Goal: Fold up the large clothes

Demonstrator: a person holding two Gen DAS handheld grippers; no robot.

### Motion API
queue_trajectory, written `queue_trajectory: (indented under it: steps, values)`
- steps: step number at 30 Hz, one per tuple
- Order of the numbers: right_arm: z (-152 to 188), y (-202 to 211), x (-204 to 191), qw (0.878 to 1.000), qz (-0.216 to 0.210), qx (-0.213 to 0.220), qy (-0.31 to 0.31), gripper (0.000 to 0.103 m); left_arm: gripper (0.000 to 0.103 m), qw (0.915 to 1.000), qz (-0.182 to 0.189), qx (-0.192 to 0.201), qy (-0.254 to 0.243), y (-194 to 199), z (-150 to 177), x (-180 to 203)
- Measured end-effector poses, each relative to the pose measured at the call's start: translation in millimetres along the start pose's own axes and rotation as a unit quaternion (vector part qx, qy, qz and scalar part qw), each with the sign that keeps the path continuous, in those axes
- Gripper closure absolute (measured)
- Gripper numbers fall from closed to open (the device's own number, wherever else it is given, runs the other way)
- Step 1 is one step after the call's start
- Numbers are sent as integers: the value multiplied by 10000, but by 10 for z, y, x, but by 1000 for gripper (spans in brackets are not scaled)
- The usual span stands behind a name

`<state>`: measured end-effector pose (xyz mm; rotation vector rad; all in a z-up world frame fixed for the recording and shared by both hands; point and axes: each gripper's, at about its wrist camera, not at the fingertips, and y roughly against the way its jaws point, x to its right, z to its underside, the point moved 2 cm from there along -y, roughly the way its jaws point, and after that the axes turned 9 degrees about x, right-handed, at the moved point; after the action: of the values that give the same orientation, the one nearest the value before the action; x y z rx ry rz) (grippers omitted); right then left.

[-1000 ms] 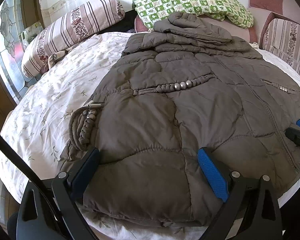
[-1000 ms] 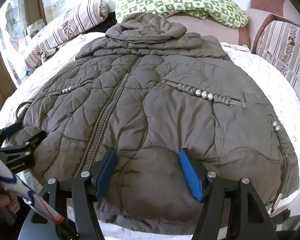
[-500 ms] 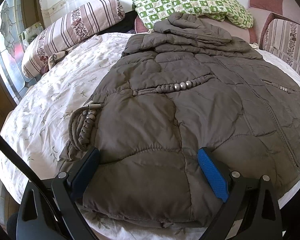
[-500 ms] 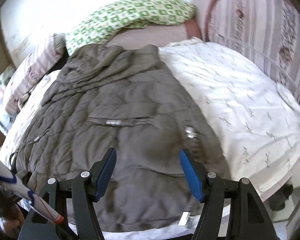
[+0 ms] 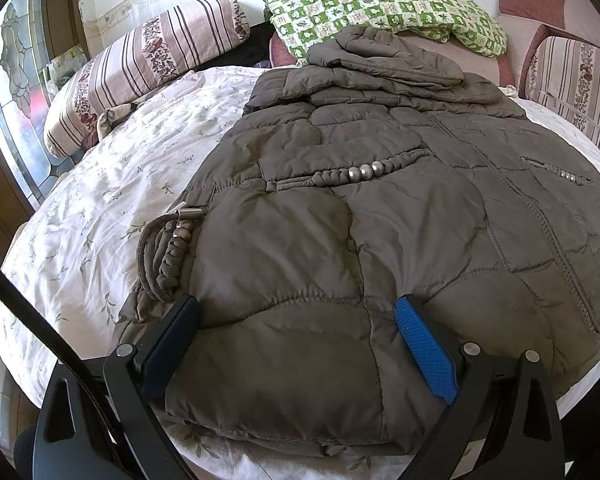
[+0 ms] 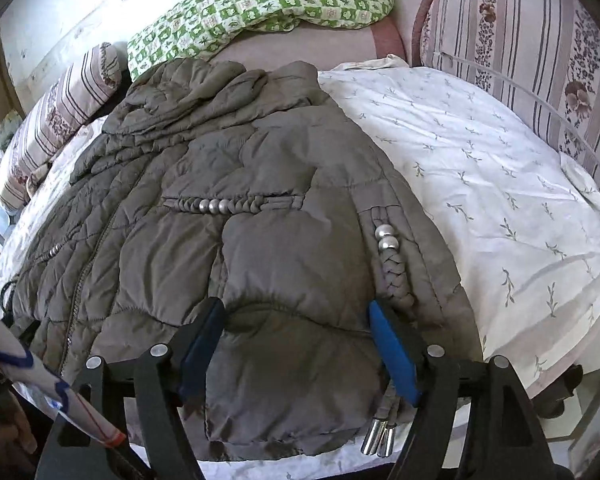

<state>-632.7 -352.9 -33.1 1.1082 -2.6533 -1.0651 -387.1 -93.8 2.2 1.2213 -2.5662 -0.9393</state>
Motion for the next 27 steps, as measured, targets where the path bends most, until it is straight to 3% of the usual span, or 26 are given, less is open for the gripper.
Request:
queue_trajectory:
  steps: [7, 11, 15, 17, 20, 25, 27]
  values:
    - [-150, 190, 90, 9992, -156, 266, -234, 24, 5, 9999, 31, -57, 140, 169, -116, -148]
    - [-263, 281, 309, 9985, 40, 416, -352, 24, 5, 9967, 22, -142, 796, 266, -162, -588]
    - [-267, 302, 696, 9948, 45, 387, -939, 24, 5, 9845, -44, -382, 1711, 201, -133, -1198]
    - [-249, 276, 842, 9899, -201, 320, -1369, 24, 5, 9748, 115, -638, 2132, 92, -54, -1450]
    - [-223, 223, 954, 9846, -385, 202, -1691, 24, 5, 9547, 700, -1042, 2699, -67, 101, -1635]
    - [-175, 150, 1042, 9791, -482, 18, -1977, 24, 9, 9489, 1097, -832, 2839, 4, 86, -1587]
    - [-162, 145, 1091, 9757, -532, 13, -2127, 24, 10, 9524, 1195, -763, 2699, 37, 25, -1492]
